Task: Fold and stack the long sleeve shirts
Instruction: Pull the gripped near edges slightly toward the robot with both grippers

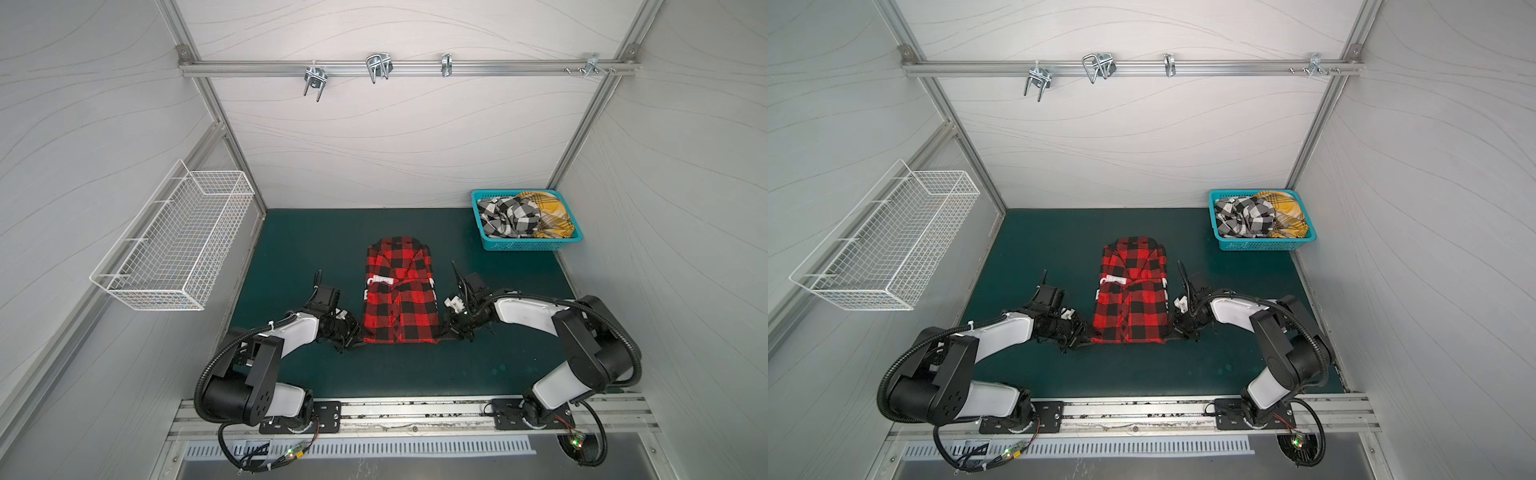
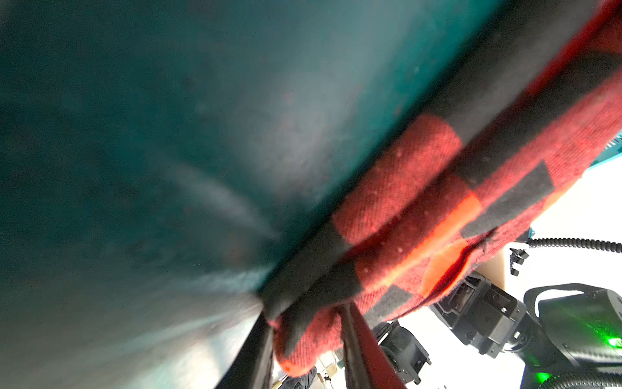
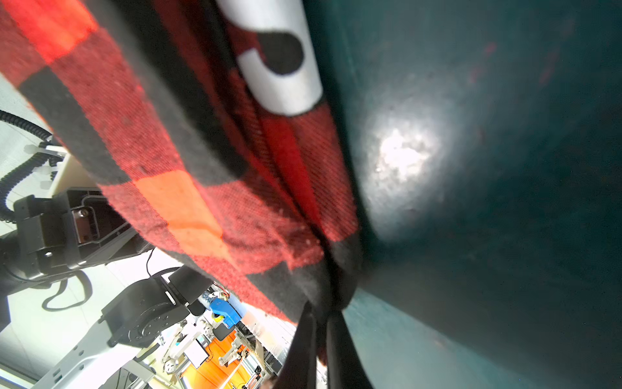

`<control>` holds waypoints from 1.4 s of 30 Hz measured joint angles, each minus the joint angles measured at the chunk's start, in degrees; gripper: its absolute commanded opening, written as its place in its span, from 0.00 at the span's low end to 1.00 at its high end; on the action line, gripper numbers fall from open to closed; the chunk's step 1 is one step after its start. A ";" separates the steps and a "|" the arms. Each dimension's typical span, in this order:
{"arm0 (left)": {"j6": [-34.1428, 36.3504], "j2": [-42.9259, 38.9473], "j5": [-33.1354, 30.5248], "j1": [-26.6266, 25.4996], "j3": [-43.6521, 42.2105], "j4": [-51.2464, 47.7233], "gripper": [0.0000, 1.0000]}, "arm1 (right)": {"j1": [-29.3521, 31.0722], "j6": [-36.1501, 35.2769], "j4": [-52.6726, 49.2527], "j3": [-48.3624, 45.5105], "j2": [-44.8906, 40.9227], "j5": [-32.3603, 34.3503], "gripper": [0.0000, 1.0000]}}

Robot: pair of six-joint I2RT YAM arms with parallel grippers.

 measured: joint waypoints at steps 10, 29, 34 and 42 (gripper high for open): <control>2.36 0.79 0.13 1.16 0.74 -1.64 0.29 | 0.00 0.00 0.02 -0.02 0.00 0.00 0.10; 5.66 0.59 -3.85 1.55 2.60 -6.58 0.12 | 0.07 0.02 0.04 -0.02 -0.02 -0.07 0.10; 6.58 0.59 -5.03 1.55 3.26 -7.87 0.01 | 0.17 0.02 0.04 -0.02 -0.31 -0.28 0.07; 7.21 0.61 -5.46 1.55 3.72 -8.50 0.00 | 0.61 0.02 -0.72 0.70 -1.16 -0.04 0.00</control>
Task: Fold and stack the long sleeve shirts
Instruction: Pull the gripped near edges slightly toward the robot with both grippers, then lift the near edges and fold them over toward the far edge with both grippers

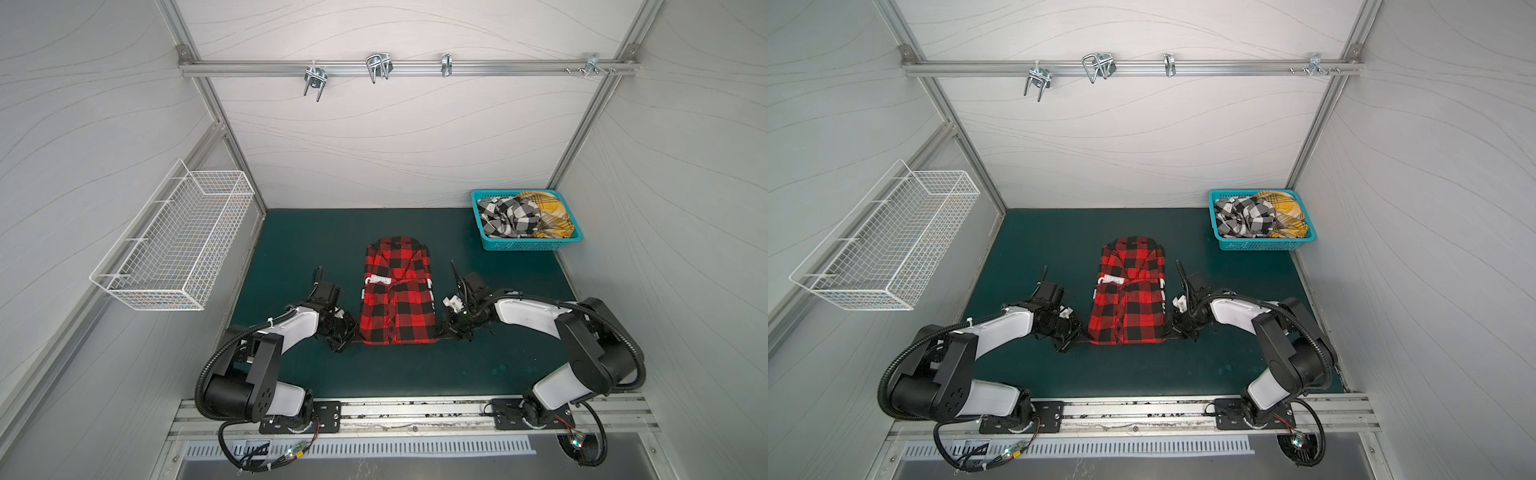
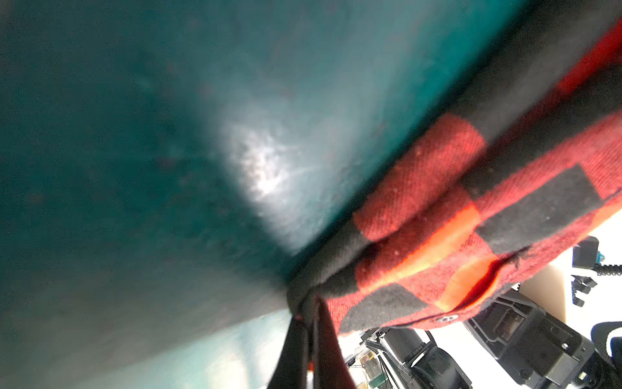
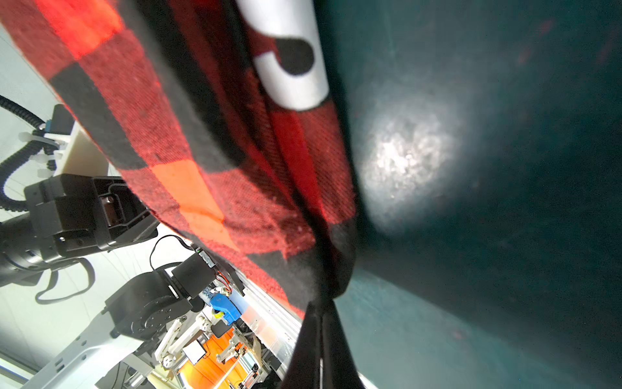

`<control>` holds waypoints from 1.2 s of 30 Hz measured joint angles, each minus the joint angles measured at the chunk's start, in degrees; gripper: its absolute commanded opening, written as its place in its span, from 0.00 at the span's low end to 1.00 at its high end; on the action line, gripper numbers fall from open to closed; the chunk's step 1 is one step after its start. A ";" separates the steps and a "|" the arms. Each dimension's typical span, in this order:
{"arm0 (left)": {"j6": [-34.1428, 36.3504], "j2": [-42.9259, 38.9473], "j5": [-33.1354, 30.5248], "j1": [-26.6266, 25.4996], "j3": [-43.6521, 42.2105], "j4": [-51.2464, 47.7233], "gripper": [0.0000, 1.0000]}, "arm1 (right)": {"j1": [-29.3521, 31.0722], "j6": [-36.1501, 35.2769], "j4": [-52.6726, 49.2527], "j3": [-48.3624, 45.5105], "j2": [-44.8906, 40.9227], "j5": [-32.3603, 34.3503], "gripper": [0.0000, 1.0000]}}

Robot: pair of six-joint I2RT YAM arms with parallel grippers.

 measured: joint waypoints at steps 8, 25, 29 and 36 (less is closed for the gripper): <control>1.20 -0.24 -1.31 -0.50 2.40 -2.93 0.00 | 1.27 -0.07 -1.97 2.19 -1.38 1.09 0.00; -1.81 -27.87 -4.00 -11.98 -0.63 -20.50 0.00 | 12.28 5.90 -13.81 -6.97 -33.64 10.03 0.00; -5.01 -35.60 -3.85 -15.58 -0.59 -23.69 0.00 | 13.73 9.09 -16.57 -8.72 -42.73 10.73 0.00; -9.86 -35.60 -6.49 -23.37 3.58 -26.69 0.00 | 15.19 11.23 -22.93 -7.13 -45.42 12.55 0.00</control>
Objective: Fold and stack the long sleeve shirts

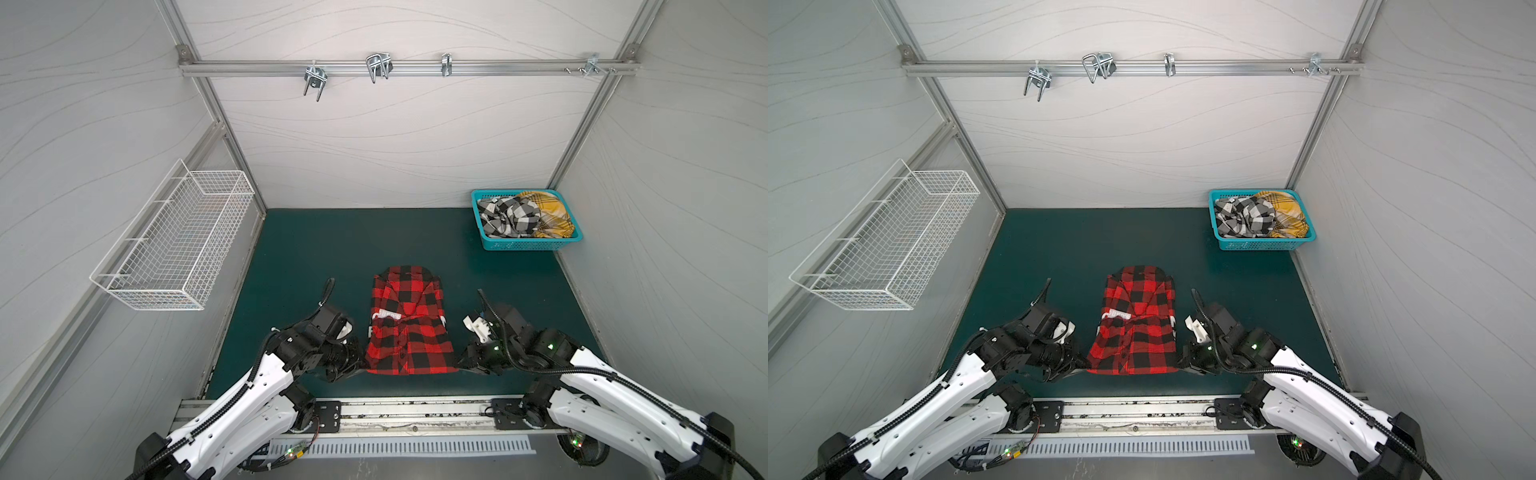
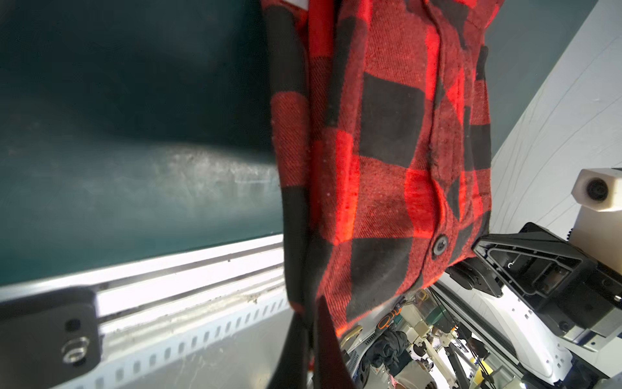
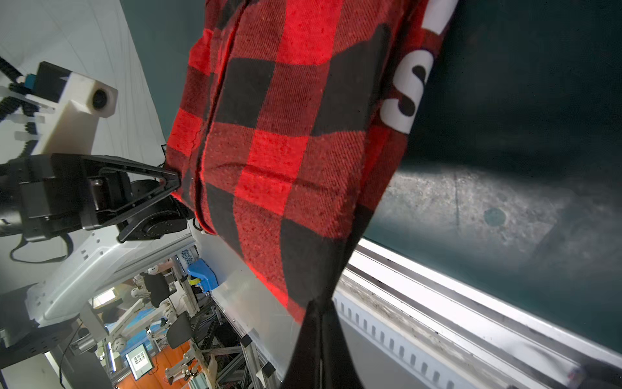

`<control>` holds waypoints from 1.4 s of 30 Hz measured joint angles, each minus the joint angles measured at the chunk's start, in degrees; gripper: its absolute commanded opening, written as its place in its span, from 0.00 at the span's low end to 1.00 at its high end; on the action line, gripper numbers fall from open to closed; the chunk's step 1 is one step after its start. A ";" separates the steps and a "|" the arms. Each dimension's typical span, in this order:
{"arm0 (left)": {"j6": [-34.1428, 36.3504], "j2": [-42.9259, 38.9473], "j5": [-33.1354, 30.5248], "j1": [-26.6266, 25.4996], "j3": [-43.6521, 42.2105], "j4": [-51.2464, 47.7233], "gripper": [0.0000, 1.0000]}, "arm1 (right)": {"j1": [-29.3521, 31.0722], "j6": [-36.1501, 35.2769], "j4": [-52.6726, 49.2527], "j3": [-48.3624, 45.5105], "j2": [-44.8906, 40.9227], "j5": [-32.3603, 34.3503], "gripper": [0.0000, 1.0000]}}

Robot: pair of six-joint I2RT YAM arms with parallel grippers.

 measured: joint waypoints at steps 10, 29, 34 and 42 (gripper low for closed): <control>1.75 11.91 -7.43 1.27 17.59 -2.21 0.00 | -6.91 -2.36 -6.95 15.08 6.73 2.43 0.00; 15.67 94.09 -5.75 21.42 89.46 0.68 0.74 | -38.34 -22.58 -7.96 85.31 88.06 -8.48 0.81; 15.54 80.98 -10.19 23.67 73.09 1.09 0.55 | -37.66 -26.38 -9.44 77.77 81.29 -4.52 0.71; 16.90 70.77 -11.41 12.35 69.72 4.24 0.66 | -34.64 -29.57 -6.58 56.06 67.69 -1.57 0.71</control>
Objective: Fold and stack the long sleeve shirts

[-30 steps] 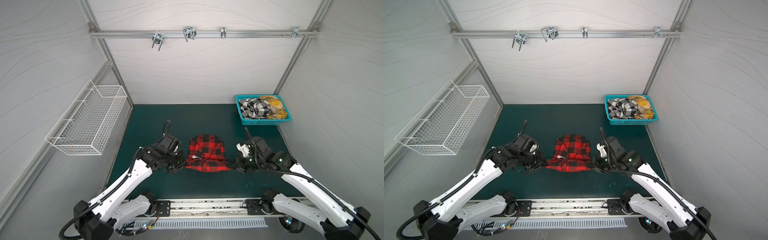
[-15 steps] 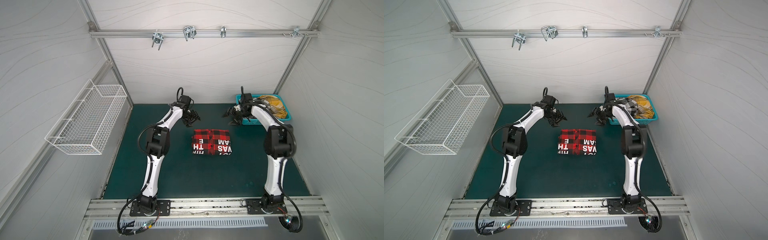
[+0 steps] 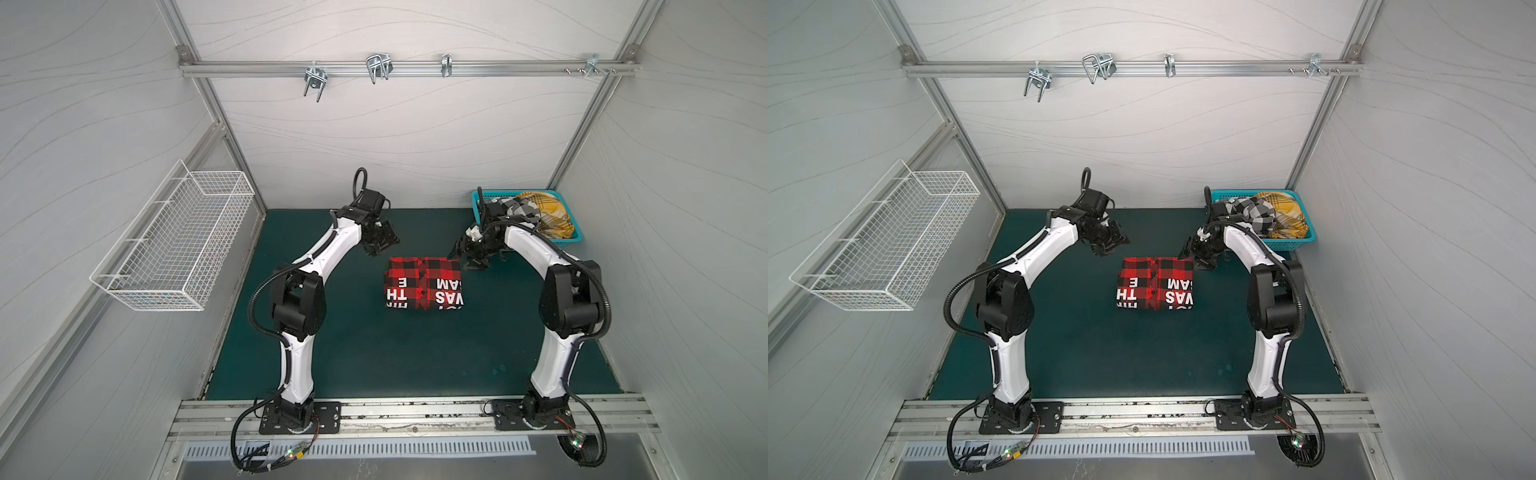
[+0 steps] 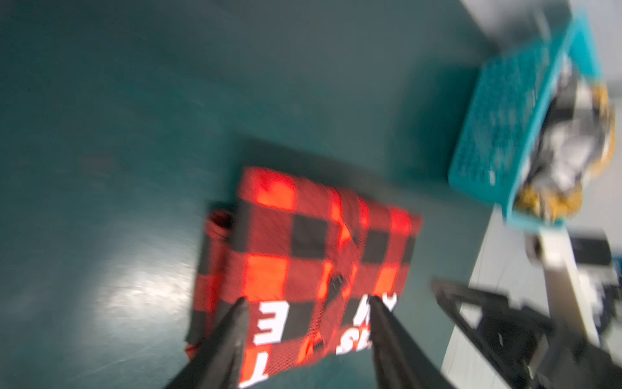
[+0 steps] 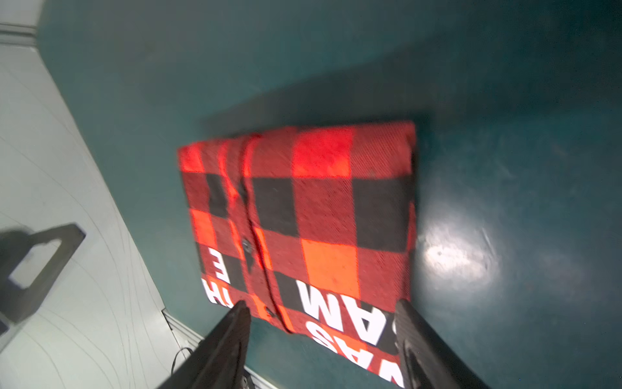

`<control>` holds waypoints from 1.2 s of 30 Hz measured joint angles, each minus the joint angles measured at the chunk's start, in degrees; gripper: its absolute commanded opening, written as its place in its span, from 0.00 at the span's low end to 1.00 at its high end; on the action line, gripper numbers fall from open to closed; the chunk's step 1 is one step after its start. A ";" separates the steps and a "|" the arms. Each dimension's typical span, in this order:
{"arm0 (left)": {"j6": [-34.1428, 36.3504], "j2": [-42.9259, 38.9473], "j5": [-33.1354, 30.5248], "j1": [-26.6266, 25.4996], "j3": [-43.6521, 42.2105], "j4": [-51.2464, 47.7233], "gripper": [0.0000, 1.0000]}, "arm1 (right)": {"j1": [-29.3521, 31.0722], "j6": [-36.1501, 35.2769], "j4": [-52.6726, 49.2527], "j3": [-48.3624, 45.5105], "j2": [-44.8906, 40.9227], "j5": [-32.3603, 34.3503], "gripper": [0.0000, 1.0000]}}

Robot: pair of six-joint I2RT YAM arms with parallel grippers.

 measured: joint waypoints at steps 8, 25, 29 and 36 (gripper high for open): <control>2.40 15.58 0.07 5.49 12.24 -4.07 0.66 | -2.03 -2.01 1.25 6.05 8.35 1.07 0.65; 2.01 26.23 9.51 5.99 18.14 -4.50 0.44 | -0.94 -2.86 1.05 18.91 20.57 1.22 0.45; 1.25 25.16 10.73 5.95 15.30 -2.80 0.26 | -0.44 -2.86 1.05 18.67 20.57 1.57 0.45; -0.11 24.50 12.09 5.79 13.11 -0.90 0.24 | -0.50 -2.75 2.10 13.18 18.80 2.60 0.52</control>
